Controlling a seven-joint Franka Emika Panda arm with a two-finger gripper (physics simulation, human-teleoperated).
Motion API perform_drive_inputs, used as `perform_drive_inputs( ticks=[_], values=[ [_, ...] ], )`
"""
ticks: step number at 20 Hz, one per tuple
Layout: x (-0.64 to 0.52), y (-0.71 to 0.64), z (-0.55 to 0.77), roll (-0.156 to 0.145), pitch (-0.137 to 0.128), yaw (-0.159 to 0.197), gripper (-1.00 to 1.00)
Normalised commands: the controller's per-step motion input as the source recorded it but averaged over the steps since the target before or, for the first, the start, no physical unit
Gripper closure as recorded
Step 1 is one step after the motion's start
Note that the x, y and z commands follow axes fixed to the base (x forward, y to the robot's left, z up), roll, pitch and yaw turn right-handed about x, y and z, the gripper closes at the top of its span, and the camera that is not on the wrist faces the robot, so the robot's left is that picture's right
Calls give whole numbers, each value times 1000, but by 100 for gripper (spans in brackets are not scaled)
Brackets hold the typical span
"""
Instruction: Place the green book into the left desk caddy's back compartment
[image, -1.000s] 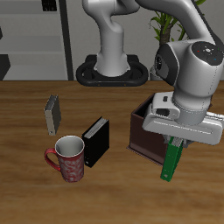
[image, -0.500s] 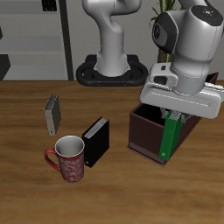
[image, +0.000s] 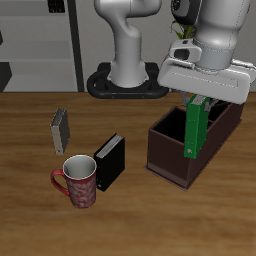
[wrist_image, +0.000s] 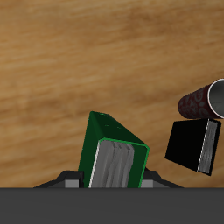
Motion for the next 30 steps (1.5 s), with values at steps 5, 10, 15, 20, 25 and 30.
perform_drive_inputs(
  ticks=[5,10,15,20,25,30],
  values=[
    [-435,43,342,-19,-43,-11,100],
    [-481,-4,159,-59,10,-74,100],
    [-365,63,48,-6,6,-12,100],
    [-338,34,55,-7,-15,-46,100],
    [-398,108,56,-2,-18,-41,100],
    [-342,149,50,0,-31,-12,100]
  ],
)
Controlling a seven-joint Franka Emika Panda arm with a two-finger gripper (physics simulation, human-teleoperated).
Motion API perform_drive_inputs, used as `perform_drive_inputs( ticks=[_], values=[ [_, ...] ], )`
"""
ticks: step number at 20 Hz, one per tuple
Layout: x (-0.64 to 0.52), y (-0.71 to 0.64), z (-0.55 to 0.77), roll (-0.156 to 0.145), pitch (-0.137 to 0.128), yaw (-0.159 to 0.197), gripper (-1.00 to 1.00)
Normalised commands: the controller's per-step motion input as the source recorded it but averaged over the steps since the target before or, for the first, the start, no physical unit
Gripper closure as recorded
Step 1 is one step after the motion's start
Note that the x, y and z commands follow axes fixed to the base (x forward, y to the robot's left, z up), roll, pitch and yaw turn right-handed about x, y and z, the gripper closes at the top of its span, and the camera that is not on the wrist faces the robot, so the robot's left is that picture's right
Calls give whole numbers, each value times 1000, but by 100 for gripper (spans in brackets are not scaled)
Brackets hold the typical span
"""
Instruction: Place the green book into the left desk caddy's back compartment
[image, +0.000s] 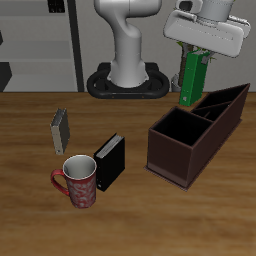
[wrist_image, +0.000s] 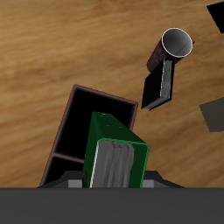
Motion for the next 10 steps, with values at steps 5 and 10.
perform_drive_inputs(
  ticks=[5,10],
  values=[
    [-326,207,17,35,8,-35,100],
    [-277,270,-68,53,21,-33,100]
  ],
)
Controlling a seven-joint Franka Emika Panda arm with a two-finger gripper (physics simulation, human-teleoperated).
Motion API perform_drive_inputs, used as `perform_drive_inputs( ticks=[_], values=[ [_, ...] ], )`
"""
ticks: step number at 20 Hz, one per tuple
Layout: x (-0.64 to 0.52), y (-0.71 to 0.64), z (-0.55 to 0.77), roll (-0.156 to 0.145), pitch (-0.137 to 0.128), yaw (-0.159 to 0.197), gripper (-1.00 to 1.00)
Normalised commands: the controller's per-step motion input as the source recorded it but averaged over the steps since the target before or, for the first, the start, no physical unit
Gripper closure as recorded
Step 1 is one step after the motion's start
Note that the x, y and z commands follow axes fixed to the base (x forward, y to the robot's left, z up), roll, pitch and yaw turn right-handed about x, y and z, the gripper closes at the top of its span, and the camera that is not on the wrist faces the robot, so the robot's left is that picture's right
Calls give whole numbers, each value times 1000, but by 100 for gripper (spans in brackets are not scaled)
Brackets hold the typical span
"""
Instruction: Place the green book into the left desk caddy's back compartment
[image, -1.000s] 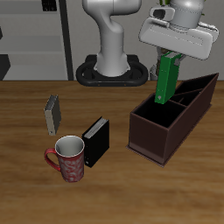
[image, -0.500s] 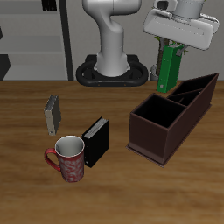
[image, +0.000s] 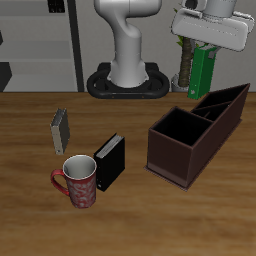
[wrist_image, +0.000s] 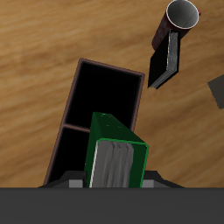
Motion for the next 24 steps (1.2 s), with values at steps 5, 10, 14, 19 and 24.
perform_drive_inputs(
  ticks=[5,10,14,19,24],
  values=[
    [-164,151,-13,13,4,-5,100],
    [-115,142,10,25,5,-33,100],
    [-18,181,-69,19,9,-17,100],
    [73,185,-69,34,13,-22,100],
    [55,134,-127,18,25,-23,100]
  ],
)
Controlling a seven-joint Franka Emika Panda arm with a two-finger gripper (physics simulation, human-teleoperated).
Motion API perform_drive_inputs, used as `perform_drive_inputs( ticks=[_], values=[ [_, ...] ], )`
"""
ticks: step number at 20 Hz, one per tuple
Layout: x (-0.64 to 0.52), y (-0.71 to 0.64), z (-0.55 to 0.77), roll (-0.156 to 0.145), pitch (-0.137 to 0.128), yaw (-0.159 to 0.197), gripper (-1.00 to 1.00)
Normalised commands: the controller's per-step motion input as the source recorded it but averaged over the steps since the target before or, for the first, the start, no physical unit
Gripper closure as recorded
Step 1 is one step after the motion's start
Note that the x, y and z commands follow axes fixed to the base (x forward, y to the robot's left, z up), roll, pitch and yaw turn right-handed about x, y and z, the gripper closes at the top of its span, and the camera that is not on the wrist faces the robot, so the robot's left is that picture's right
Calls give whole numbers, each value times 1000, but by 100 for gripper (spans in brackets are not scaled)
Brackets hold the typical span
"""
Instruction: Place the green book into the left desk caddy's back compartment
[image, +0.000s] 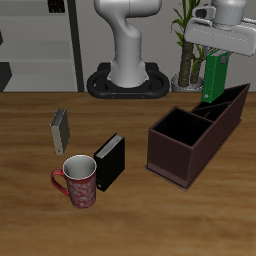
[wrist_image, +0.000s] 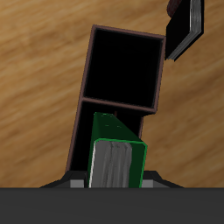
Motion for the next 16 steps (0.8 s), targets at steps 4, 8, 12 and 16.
perform_drive_inputs(
  ticks=[4,8,12,16],
  values=[
    [88,177,-190,25,28,-24,100],
    [141,162,-182,35,28,-3,100],
    [147,58,-143,15,15,-13,100],
    [85,-30,-138,-6,10,-11,100]
  ],
)
